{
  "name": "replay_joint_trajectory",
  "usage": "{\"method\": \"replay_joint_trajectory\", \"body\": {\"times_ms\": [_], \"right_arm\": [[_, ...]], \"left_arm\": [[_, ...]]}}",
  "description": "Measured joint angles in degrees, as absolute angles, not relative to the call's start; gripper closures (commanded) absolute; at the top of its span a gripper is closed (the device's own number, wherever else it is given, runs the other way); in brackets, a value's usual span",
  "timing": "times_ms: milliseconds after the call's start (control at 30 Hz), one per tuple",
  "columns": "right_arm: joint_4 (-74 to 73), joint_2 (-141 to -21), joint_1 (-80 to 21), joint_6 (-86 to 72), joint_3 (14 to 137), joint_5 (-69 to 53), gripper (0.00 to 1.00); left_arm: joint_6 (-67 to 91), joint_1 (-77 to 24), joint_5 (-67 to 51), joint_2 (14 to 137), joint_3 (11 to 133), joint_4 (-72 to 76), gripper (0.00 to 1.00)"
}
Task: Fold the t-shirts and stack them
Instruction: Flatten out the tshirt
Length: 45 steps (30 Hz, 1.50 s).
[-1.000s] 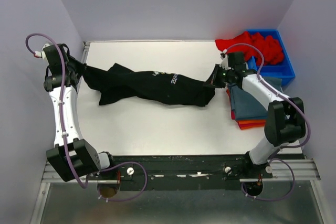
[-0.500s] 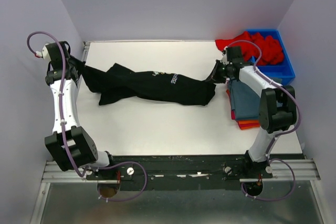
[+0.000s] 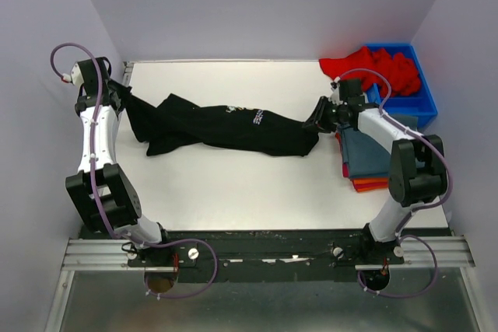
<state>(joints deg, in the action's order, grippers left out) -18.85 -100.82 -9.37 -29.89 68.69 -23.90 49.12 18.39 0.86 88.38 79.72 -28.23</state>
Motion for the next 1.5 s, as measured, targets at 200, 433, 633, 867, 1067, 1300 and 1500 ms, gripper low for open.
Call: {"method": "replay_joint_trajectory", "body": {"times_ms": [200,433,633,867,1067,1300,1500], "right_arm": [[-18.4,-98.0,-9.4,-28.9,65.4,-24.2,0.62],[-18.0,-100.8,-9.4,-28.9,66.4,-24.3,0.61],[-18.0,-103.9,-9.4,-28.9,68.8,-24.3,0.6],[-17.6,-105.3,-9.4,-29.1,69.1,-25.2,0.61],[-16.0,-105.3,-9.4,-30.0,69.1,-28.6,0.62],[-14.4,-105.4,-9.4,-30.6,69.0,-31.6,0.64],[-14.2,-106.4,-9.4,-31.0,69.0,-32.3,0.83]], "left_arm": [[49.3,18.2,0.9,88.4,79.8,-26.7,1.0],[49.3,18.1,0.9,88.4,79.8,-26.1,1.0],[49.3,18.1,0.9,88.4,79.8,-26.0,1.0],[49.3,18.0,0.9,88.4,79.8,-25.9,1.0],[49.3,18.0,0.9,88.4,79.8,-25.9,1.0],[49.3,17.8,0.9,88.4,79.8,-25.9,1.0],[49.2,17.5,0.9,88.4,79.8,-25.9,1.0]]}}
